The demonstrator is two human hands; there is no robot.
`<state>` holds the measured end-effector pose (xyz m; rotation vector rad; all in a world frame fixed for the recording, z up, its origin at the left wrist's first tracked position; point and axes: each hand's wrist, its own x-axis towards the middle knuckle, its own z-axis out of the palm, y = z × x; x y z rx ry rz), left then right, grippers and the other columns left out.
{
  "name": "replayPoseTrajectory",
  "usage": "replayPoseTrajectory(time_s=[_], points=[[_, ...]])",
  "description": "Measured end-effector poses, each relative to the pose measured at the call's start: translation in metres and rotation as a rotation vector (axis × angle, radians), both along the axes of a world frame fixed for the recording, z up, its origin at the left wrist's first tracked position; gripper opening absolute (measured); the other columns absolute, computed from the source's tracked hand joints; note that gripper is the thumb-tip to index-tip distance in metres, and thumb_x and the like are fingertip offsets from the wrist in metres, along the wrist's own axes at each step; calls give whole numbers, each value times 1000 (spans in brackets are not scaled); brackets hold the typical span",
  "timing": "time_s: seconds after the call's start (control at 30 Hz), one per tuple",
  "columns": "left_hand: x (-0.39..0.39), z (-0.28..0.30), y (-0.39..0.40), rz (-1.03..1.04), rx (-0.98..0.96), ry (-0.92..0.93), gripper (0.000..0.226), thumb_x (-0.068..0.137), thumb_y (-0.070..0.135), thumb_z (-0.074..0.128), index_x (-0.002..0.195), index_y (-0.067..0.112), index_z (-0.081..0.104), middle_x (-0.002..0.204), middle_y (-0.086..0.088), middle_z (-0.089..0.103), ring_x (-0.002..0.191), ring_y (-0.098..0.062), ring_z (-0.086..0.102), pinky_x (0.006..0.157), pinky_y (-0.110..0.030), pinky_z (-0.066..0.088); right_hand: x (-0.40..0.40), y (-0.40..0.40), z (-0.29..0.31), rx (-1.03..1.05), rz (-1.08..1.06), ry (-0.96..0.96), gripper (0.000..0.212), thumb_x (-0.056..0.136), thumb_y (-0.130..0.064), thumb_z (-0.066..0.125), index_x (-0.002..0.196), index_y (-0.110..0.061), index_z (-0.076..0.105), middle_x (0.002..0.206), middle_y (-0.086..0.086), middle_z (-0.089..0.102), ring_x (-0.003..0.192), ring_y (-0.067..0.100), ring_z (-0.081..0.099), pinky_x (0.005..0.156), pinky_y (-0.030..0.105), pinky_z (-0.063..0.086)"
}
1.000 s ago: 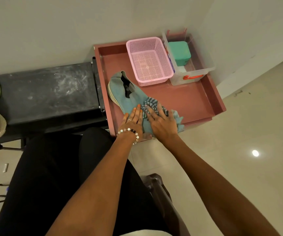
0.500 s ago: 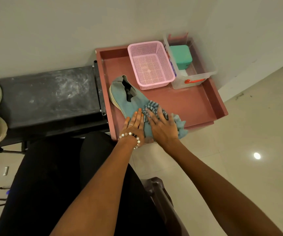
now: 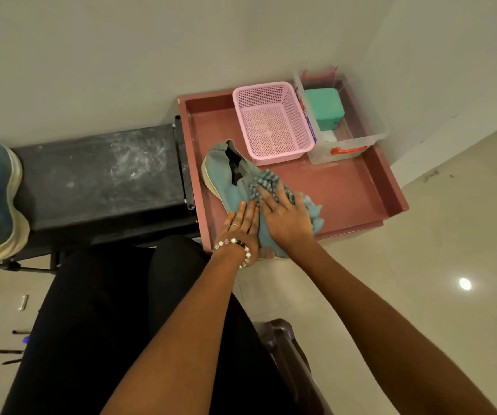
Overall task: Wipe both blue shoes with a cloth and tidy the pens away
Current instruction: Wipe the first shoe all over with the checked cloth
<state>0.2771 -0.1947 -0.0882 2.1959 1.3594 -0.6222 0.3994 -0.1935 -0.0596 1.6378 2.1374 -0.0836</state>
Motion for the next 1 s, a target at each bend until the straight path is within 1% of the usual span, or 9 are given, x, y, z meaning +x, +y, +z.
replayPoseTrajectory(time_s=[0.1, 0.27, 0.5, 0.57, 0.67, 0.73, 0.8, 0.9, 1.0], points=[[1, 0, -1, 9, 2, -6, 108, 86, 72, 38, 146, 8, -25, 152, -7, -37, 141, -22, -32, 118, -41, -13, 11, -40, -1, -84, -40, -15, 64, 99, -41, 35, 152, -17, 8, 159, -4, -7, 144, 30, -6, 108, 52, 19], [4, 8, -4, 31, 6, 9, 95, 94, 57, 37, 146, 6, -25, 151, -9, -37, 141, -24, -31, 119, -43, -11, 6, -26, -1, -31, -47, -14, 58, 101, -32, 30, 151, -16, 4, 159, -4, -10, 144, 30, -8, 109, 52, 18], [5, 1, 1, 34, -30, 29, 108, 87, 72, 36, 145, 6, -26, 153, -10, -34, 141, -23, -32, 116, -41, -16, -3, 16, -10, 53, -10, 34, 49, 101, -27, 22, 150, -24, 16, 159, -11, -5, 145, 28, -5, 107, 52, 19], [2, 1, 1, 21, -26, 20, 109, 86, 73, 37, 146, 7, -25, 153, -8, -35, 141, -22, -32, 117, -41, -16, 2, 3, -11, 59, -18, 79, 51, 101, -29, 30, 150, -25, 18, 159, -11, -1, 145, 29, -2, 105, 52, 21], [-1, 1, 0, 2, -20, 12, 108, 87, 71, 39, 147, 8, -25, 151, -7, -38, 141, -21, -32, 118, -43, -14, 18, -29, -10, 32, -36, 180, 65, 87, -37, 60, 145, -32, 32, 156, -12, 20, 143, 29, 13, 100, 51, 26], [0, 2, -2, 15, -12, 10, 109, 87, 71, 39, 147, 8, -25, 150, -6, -39, 141, -21, -31, 117, -44, -14, 37, -45, -3, -24, -170, 401, 53, 85, -18, 57, 133, -38, 49, 146, -12, 39, 136, 22, 26, 97, 42, 28], [0, 3, -6, 43, -41, 10, 109, 87, 71, 41, 146, 8, -26, 150, -6, -40, 141, -21, -31, 117, -45, -11, 52, -55, 9, -21, -504, 818, 52, 76, 8, 45, 102, -29, 72, 121, -1, 63, 110, 11, 52, 90, 30, 40], [-3, 9, -16, 59, -122, 14, 107, 89, 64, 45, 147, 8, -26, 150, -6, -40, 142, -21, -30, 119, -46, -4, 58, -61, 16, 195, -1136, 1467, 53, 70, 22, 30, 70, -12, 70, 77, 2, 70, 70, 5, 63, 76, 26, 49], [-3, 19, -24, 58, -195, -25, 100, 92, 57, 47, 150, 4, -17, 154, -9, -33, 145, -25, -22, 120, -47, 3, 51, -62, 2, 135, -1214, 1436, 24, 84, 4, 53, 81, -13, 70, 82, 1, 71, 77, 14, 64, 82, 34, 52]])
